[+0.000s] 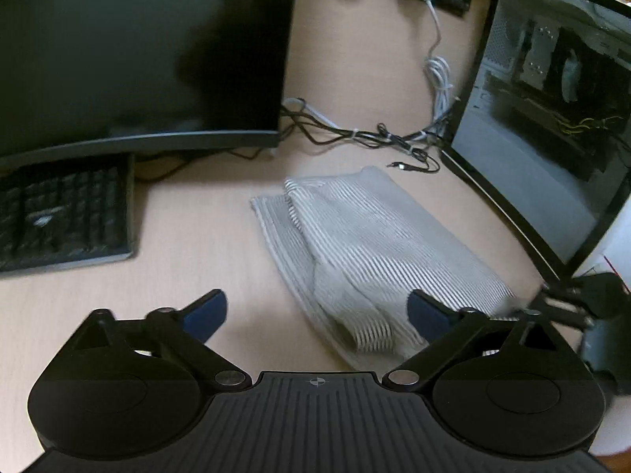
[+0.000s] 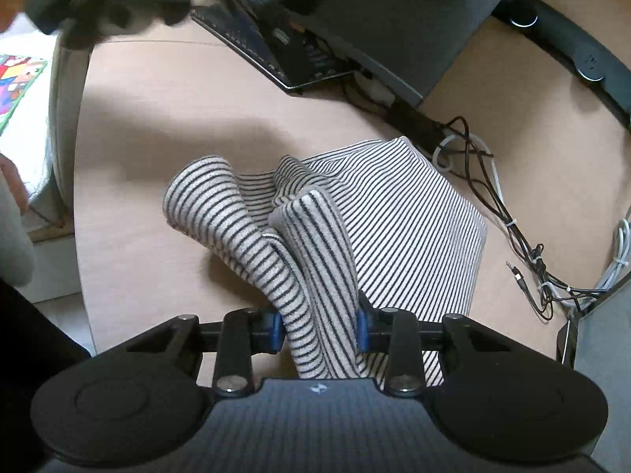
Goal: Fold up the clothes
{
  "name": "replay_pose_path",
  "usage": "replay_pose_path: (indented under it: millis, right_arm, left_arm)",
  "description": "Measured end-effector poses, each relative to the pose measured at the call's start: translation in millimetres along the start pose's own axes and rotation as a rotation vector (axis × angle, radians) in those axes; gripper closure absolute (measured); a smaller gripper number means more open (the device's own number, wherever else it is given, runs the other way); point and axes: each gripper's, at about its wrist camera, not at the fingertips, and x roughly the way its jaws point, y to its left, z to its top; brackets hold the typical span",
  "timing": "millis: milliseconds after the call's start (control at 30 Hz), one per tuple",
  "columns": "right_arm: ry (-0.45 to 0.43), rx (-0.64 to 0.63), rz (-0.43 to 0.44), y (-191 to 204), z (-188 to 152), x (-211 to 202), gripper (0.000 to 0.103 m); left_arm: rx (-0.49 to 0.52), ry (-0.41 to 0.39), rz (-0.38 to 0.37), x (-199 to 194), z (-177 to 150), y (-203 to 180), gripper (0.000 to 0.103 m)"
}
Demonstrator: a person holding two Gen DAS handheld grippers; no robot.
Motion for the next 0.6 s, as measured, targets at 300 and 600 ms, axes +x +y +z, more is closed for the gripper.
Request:
replay_pose_path:
  millis: [300,600]
  right_arm:
    - [0.142,-0.046,-0.036,36,49,-60,0.076]
    - [0.235,-0.356,0.005,3,111,-78,0.078]
  left_arm:
    - [0.179,0.096,-0.274,69,5,3,0.031]
    - [0.216,0.214,-0.571,87,-11,5,0.033]
